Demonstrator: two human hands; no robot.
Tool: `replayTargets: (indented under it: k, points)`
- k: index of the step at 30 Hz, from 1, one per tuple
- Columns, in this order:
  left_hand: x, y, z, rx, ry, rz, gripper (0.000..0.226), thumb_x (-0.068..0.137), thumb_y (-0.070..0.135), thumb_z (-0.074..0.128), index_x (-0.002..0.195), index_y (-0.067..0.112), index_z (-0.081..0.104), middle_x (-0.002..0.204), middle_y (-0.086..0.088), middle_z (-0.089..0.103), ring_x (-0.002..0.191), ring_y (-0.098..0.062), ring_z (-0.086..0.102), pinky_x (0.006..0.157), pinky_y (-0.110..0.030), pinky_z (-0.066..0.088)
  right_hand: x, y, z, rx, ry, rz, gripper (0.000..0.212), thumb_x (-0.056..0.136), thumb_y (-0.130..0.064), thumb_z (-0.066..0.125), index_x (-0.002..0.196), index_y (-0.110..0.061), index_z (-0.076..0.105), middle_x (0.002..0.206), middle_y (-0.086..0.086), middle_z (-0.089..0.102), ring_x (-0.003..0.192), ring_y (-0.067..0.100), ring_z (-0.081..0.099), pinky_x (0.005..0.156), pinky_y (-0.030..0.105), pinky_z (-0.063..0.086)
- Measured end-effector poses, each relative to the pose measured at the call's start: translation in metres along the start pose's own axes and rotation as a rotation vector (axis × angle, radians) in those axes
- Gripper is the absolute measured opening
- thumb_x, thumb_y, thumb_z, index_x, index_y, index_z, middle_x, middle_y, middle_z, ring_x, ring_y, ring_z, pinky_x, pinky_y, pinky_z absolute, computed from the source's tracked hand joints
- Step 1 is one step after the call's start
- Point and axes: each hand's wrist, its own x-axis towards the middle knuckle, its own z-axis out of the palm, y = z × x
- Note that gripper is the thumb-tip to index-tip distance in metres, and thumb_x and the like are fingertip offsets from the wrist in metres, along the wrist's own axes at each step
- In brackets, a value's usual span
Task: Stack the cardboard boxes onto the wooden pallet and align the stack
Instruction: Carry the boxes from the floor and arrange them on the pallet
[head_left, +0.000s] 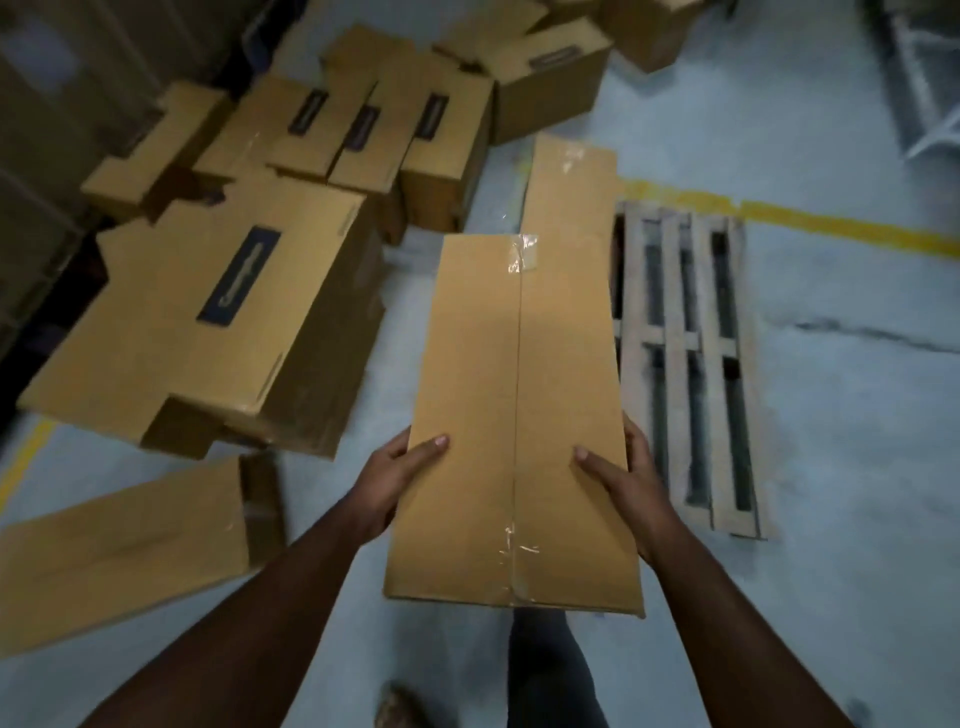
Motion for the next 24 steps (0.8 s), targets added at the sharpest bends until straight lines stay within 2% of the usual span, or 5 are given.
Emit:
replayTargets:
  k: [2, 6, 9, 14, 24]
  points:
    - [0.029, 0.023, 0.039, 0.017, -0.086, -0.035, 0.060, 0.087, 0.039, 0.082, 0.141, 0.027, 0.059, 0.128, -0.009, 0.072, 0.116, -0.033, 0.070, 0.100, -0.053, 0.056, 0.011, -0.019, -0.037, -0.024, 0.015, -0.015, 0.088, 0.078, -0.057, 0.084, 0.147, -0.066, 0.030, 0.138, -0.013, 0.060, 0.118, 0.016, 0.064, 0.098, 0.049, 0.056]
    - [0.088, 0.054, 0.119, 0.138, -0.237, -0.063, 0.070, 0.085, 0.046, 0.084, 0.146, 0.038, 0.051, 0.134, -0.003, 0.069, 0.120, -0.031, 0.069, 0.101, -0.055, 0.055, 0.046, -0.040, -0.112, -0.066, 0.146, 0.007, 0.097, 0.080, -0.051, 0.083, 0.156, -0.054, 0.024, 0.144, -0.006, 0.055, 0.119, 0.021, 0.060, 0.096, 0.048, 0.054]
    - [0.124, 0.075, 0.173, 0.167, -0.221, -0.017, 0.060, 0.087, 0.050, 0.079, 0.141, 0.045, 0.054, 0.133, 0.001, 0.070, 0.116, -0.025, 0.071, 0.098, -0.053, 0.057, 0.080, -0.058, -0.158, -0.037, 0.237, 0.060, 0.091, 0.078, -0.042, 0.087, 0.150, -0.038, 0.032, 0.148, 0.003, 0.055, 0.115, 0.023, 0.061, 0.094, 0.050, 0.055]
    - [0.176, 0.124, 0.240, 0.206, -0.147, 0.054, 0.058, 0.095, 0.047, 0.068, 0.149, 0.038, 0.047, 0.134, 0.004, 0.067, 0.114, -0.019, 0.070, 0.096, -0.046, 0.059, 0.142, -0.110, -0.215, -0.147, 0.146, 0.027, 0.092, 0.085, -0.030, 0.085, 0.154, -0.054, 0.029, 0.145, 0.001, 0.055, 0.124, 0.028, 0.059, 0.103, 0.059, 0.052]
    - [0.326, 0.218, 0.307, 0.284, -0.338, 0.063, 0.109, 0.070, 0.037, 0.095, 0.156, 0.042, 0.028, 0.144, 0.002, 0.057, 0.128, -0.022, 0.059, 0.105, -0.054, 0.052, 0.281, -0.170, -0.250, -0.188, 0.382, 0.085, 0.084, 0.093, -0.031, 0.076, 0.159, -0.030, 0.023, 0.160, 0.010, 0.040, 0.141, 0.038, 0.044, 0.112, 0.056, 0.042]
